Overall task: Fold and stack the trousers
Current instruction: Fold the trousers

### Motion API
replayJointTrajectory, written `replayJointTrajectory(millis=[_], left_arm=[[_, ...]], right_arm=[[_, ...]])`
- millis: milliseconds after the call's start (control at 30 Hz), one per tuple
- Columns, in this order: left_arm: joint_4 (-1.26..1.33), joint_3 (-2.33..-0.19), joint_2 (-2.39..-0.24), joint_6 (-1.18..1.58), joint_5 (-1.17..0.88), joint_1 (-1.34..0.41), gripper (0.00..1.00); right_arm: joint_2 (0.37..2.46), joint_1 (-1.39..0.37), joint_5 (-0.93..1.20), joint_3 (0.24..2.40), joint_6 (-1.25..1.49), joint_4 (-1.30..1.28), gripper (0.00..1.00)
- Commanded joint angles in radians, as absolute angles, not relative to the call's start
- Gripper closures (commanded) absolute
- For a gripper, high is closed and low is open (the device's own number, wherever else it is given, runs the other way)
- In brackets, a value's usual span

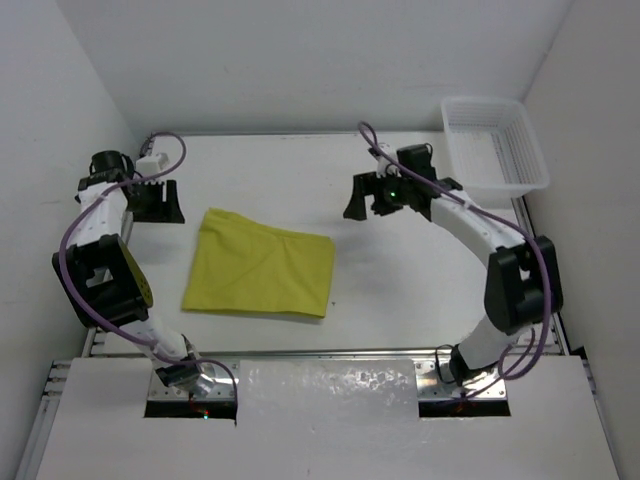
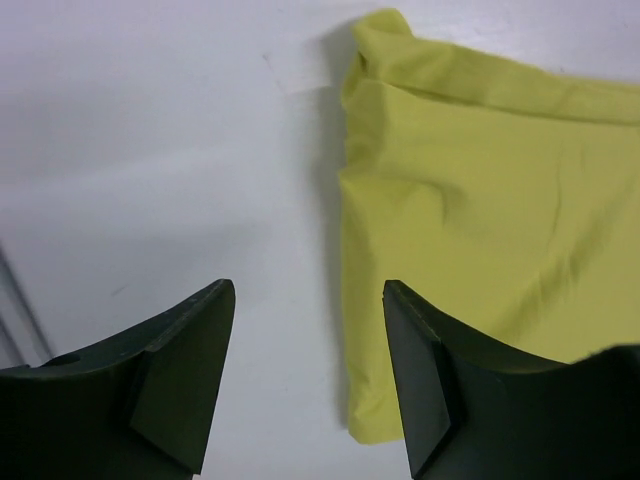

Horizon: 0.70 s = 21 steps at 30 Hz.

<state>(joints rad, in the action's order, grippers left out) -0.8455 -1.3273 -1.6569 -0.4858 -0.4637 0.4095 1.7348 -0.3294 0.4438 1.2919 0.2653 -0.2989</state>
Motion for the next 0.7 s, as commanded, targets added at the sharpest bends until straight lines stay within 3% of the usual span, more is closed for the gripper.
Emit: replayJointTrajectory(millis=[0, 300, 667], left_arm=[[-0.737, -1.384, -1.646, -0.390, -0.387, 0.455, 0.41], [-0.672, -1.376, -1.617, -0.302, -0.264, 0.531, 0.41], [-0.667, -1.313, -1.577, -0.322, -0.213, 0.543, 0.41]], right_arm=[[1.632, -0.231, 0.361, 1.087, 0.314, -0.270, 0.03], [1.456, 0.038, 0.163, 0.922, 0.368, -0.359, 0.01], [1.347, 0.107, 0.091, 0.864, 0.331, -0.307, 0.01]])
